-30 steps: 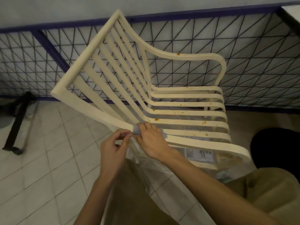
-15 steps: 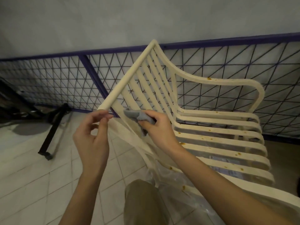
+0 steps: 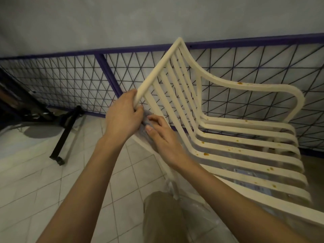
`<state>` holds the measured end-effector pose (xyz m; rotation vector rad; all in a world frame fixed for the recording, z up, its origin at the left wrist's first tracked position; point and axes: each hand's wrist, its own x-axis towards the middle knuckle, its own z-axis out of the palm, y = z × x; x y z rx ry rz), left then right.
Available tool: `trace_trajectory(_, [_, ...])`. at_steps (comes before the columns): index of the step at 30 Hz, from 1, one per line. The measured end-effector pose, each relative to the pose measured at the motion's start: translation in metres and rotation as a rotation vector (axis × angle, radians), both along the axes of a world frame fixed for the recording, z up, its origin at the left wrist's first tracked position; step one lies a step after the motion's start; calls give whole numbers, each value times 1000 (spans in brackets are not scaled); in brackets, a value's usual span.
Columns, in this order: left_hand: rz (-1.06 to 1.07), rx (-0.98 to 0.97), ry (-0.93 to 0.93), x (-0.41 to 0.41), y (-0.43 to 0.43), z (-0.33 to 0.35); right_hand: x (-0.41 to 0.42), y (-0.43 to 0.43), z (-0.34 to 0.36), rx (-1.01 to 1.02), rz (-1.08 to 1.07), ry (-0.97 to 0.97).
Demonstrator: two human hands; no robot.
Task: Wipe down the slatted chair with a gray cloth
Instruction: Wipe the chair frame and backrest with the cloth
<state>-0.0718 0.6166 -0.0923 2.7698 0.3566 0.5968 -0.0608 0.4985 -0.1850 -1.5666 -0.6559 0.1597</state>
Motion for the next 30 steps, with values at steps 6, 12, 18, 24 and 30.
trace_trajectory(6, [90,156,18,-2,-8,-5,22,-11,-16,-122,-4,-23])
trace_trajectory(12, [156,182,13,-1,-13,-5,47,-19,-40,-395,-13,-80])
trace_trajectory(18, [163,182,-6,1,-11,-7,76,-30,-70,-575,15,-34])
trace_trajectory(24, [158,167,-44,3,-8,-13,90,-41,-127,-863,131,-11])
trace_trajectory(30, [99,98,-53,4,3,-23,97,-43,-134,-878,207,-59])
